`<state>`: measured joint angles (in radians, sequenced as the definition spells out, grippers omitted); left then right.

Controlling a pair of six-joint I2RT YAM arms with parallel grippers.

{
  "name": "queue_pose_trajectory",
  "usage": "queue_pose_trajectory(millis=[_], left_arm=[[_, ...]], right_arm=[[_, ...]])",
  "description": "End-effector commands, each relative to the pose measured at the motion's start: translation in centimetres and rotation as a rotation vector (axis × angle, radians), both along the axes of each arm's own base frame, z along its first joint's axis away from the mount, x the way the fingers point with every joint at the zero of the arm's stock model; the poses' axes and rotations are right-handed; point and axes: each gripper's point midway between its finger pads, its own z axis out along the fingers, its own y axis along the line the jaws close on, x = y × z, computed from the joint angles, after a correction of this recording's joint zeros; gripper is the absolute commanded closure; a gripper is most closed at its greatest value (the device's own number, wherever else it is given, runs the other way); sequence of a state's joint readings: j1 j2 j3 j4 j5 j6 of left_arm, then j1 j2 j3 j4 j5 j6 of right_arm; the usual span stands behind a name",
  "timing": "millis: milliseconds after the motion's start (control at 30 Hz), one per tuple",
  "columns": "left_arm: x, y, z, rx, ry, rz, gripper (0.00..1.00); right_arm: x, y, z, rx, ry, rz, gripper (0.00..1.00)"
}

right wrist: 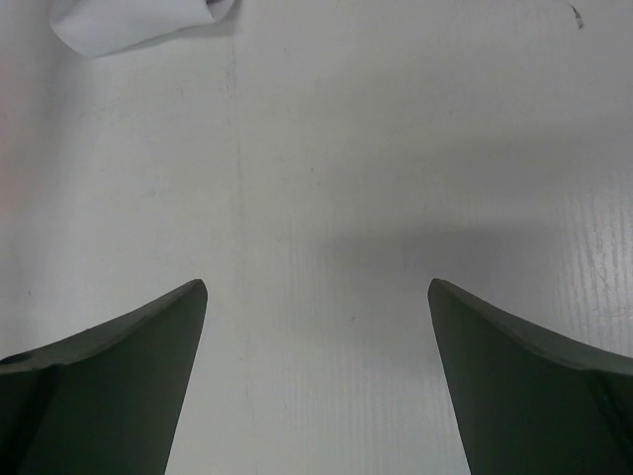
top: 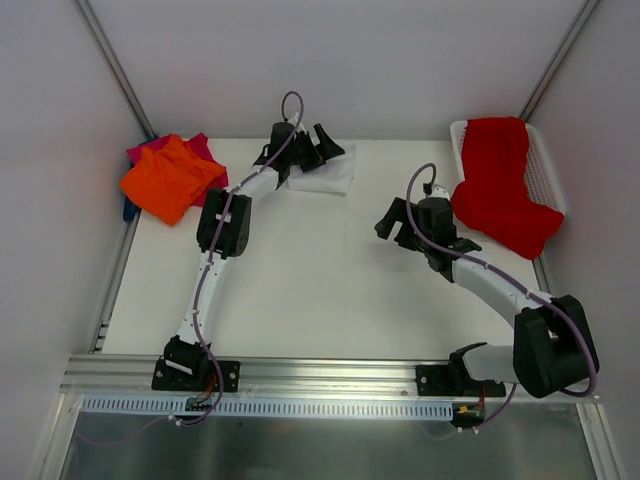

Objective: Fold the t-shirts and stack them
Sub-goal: Fold the long partially folded tshirt into a neat square

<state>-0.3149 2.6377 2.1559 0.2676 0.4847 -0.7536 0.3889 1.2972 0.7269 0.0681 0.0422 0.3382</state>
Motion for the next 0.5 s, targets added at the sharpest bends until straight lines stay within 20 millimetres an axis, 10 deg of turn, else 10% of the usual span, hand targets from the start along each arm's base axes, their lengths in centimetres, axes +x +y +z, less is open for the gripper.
queue_pose_trajectory(millis=[0, 200, 467], left_arm=[[3.2, 0.7, 3.0, 0.003, -0.171, 0.127, 0.01], [6.6, 3.0, 5.2, -0.029, -0.324, 0.330, 0.01], [10.4, 7.2, 14.2, -0.046, -0.638, 0.581, 0.01]], right_arm=[[1.0, -0.1, 0.4, -0.029, -0.024, -0.001, 0.01], [1.4, 0.3, -0.9, -0.033, 0.015, 0.011, 0.01], [2.0, 1.2, -2.1, -0.035, 0.046, 0.029, 0.01]])
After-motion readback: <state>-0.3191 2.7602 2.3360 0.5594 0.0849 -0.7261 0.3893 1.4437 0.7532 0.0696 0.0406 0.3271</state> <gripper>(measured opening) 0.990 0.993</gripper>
